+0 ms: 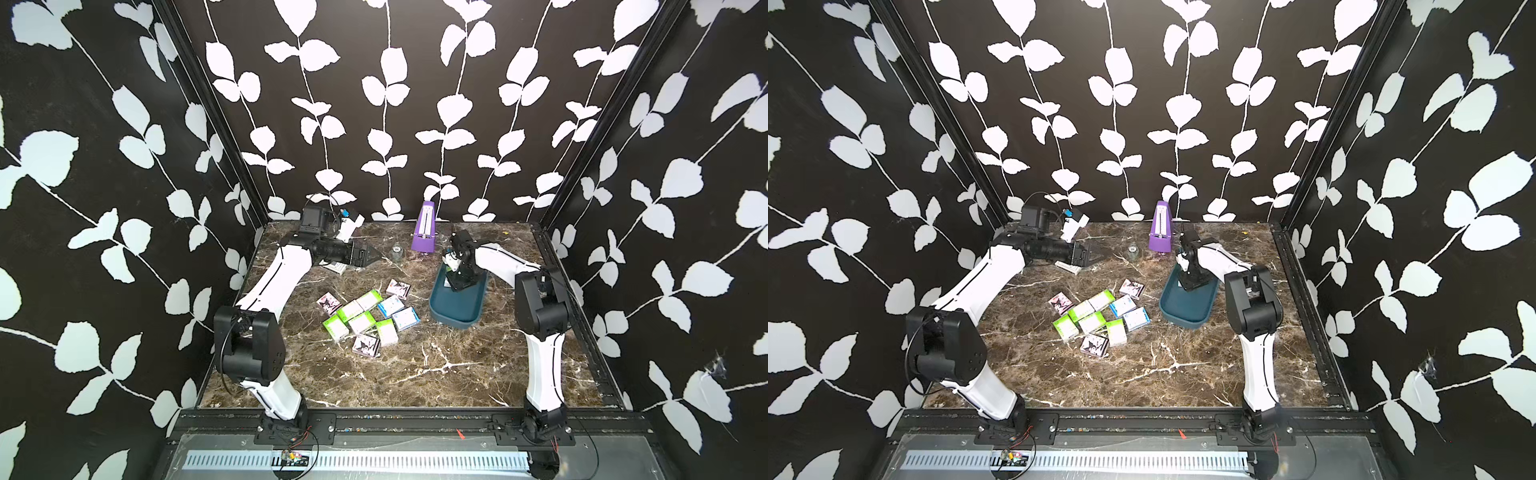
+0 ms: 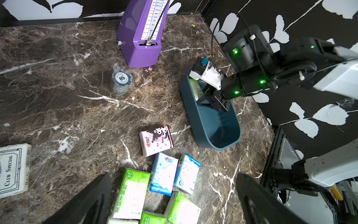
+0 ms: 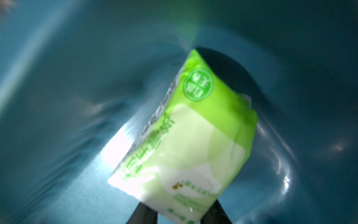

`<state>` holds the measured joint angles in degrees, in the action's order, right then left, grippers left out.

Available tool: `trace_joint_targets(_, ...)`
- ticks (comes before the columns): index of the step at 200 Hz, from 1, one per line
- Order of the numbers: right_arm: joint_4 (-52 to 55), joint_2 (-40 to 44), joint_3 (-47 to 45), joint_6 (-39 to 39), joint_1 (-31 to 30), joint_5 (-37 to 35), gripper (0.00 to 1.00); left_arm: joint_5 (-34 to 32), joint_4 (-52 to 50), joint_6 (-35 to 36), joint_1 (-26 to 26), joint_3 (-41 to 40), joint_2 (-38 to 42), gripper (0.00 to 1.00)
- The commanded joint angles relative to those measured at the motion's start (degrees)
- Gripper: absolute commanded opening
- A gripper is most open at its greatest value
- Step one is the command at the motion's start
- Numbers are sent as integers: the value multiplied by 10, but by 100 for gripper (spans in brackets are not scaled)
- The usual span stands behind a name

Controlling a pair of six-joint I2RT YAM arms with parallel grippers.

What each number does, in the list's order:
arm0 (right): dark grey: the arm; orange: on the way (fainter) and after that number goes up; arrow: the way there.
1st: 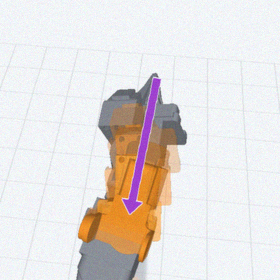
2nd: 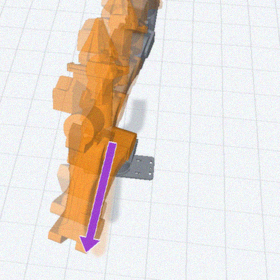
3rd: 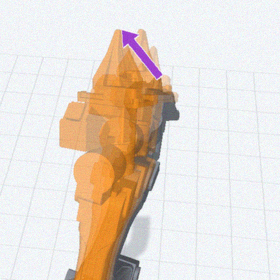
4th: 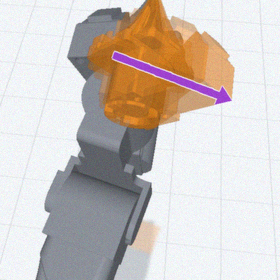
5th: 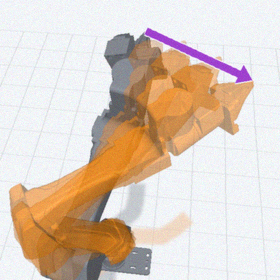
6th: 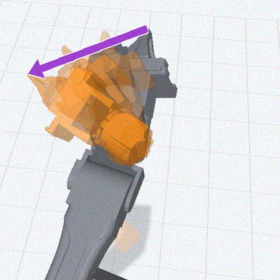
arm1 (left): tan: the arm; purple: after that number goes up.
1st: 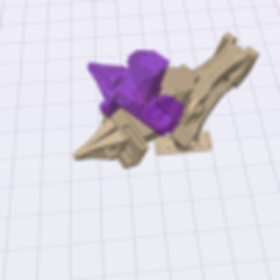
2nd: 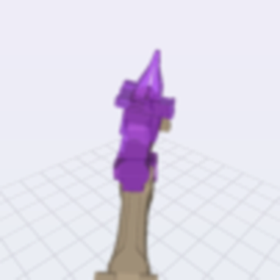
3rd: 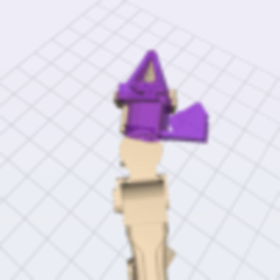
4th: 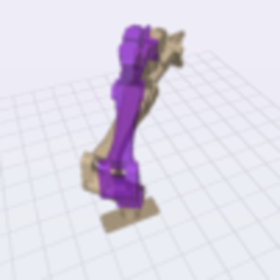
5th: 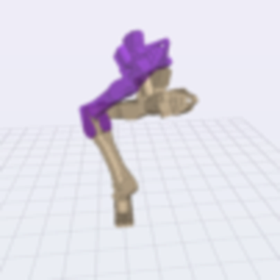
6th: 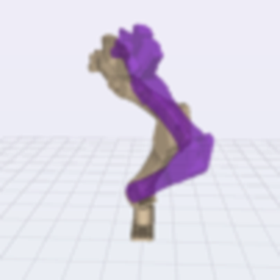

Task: Put the pocket tissues into the storage box
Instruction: Adjust the pocket tissues in the storage box, then pick up the pocket tissues from the center of the board.

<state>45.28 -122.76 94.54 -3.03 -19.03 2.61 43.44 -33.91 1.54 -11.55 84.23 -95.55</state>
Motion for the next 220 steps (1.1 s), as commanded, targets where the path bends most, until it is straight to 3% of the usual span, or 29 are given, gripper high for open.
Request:
trace_joint_targets(1, -12, -2, 19, 12, 2, 15, 33, 0, -4, 9, -2, -2, 32, 99)
trace_joint_targets(89, -48, -2, 12, 40, 0, 58, 36, 0, -2, 8, -2, -5, 32, 99)
trace_joint_targets(144, -31, 18, 11, 29, 0, 35, 53, 0, 0, 9, -1, -7, 34, 99)
trace_joint_targets(171, -27, 62, 6, 17, -2, 28, 61, -3, 1, 6, -2, -6, 35, 99)
trace_joint_targets(220, -37, 177, -15, -28, -46, -25, 65, -26, 25, -36, -3, -10, 75, 99)
